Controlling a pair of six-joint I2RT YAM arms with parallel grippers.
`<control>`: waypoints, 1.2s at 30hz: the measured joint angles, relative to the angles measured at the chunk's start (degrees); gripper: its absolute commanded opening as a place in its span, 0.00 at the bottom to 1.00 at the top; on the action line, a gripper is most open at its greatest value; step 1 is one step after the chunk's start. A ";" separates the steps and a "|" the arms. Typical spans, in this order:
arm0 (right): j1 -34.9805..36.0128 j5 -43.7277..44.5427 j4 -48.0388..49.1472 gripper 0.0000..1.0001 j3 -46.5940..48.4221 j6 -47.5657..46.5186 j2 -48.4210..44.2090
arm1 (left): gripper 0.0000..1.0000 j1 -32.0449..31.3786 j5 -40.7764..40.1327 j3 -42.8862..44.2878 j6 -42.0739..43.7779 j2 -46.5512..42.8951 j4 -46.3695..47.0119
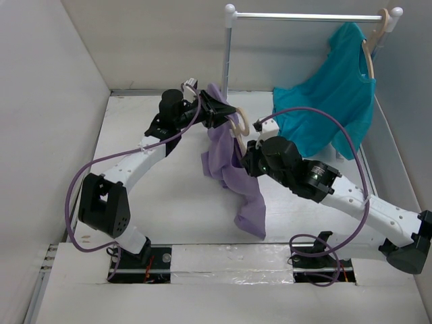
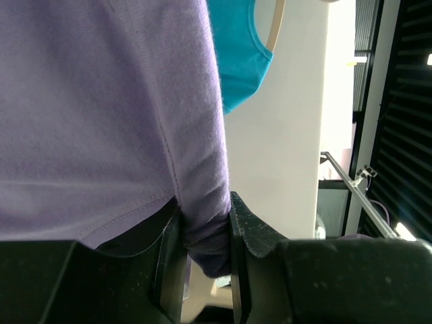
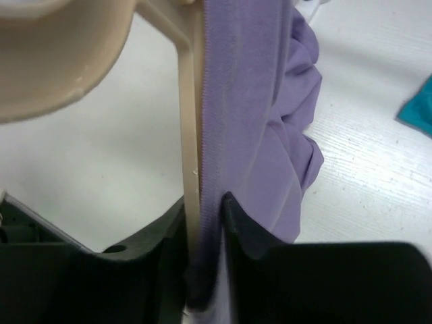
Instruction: Place the t-shirt on the hanger
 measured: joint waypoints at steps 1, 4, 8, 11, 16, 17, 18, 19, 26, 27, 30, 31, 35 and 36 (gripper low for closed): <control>0.00 0.90 0.04 0.11 0.00 -0.13 0.20 | 0.00 0.00 -0.07 0.00 -0.07 0.00 0.00; 0.04 2.73 -0.09 0.00 0.00 -0.66 0.50 | 0.00 0.02 -0.46 -0.13 -0.48 0.00 0.22; 0.37 3.48 -0.22 0.00 0.04 -1.33 -0.02 | 0.19 0.26 -0.39 -1.05 -1.33 -0.09 2.12; -0.15 2.80 -1.46 0.00 0.81 -1.51 -0.83 | 0.47 0.50 0.07 -1.16 -0.74 -0.31 2.38; -4.07 1.51 -5.90 0.00 6.01 -1.51 -1.31 | 0.67 1.90 -1.07 0.55 4.50 -2.01 -2.21; -5.11 0.85 -6.95 0.00 7.32 -1.44 -1.40 | 0.69 2.03 -1.77 2.10 6.40 -2.10 -4.13; -6.16 0.17 -7.98 0.00 8.59 -1.46 -1.55 | 0.70 2.23 -2.43 3.85 8.48 -2.12 -6.03; -7.32 -0.48 -8.81 0.00 9.57 -1.49 -1.77 | 0.70 2.32 -3.21 5.88 10.93 -2.16 -8.17; -19.78 -4.74 -18.08 0.00 21.11 -3.28 -0.02 | 0.36 2.60 -7.63 13.62 27.32 -7.43 -16.90; -21.88 -5.29 -18.99 0.00 23.08 -3.76 0.98 | 0.29 2.62 -8.00 13.62 29.40 -8.74 -17.86; -26.77 -6.12 -21.35 0.00 29.31 -4.94 5.07 | 0.13 2.60 -9.03 13.62 34.42 -12.09 -20.87; -28.15 -6.34 -22.10 0.00 31.34 -5.22 6.67 | 0.11 2.60 -9.38 13.62 36.02 -12.96 -22.01; -33.88 -8.04 -24.90 0.00 39.17 -6.62 13.11 | 0.21 2.60 -12.20 13.20 42.21 -15.89 -27.61; -35.30 -8.13 -25.57 0.00 41.09 -6.95 14.71 | 0.24 2.56 -13.20 12.72 43.63 -16.79 -29.18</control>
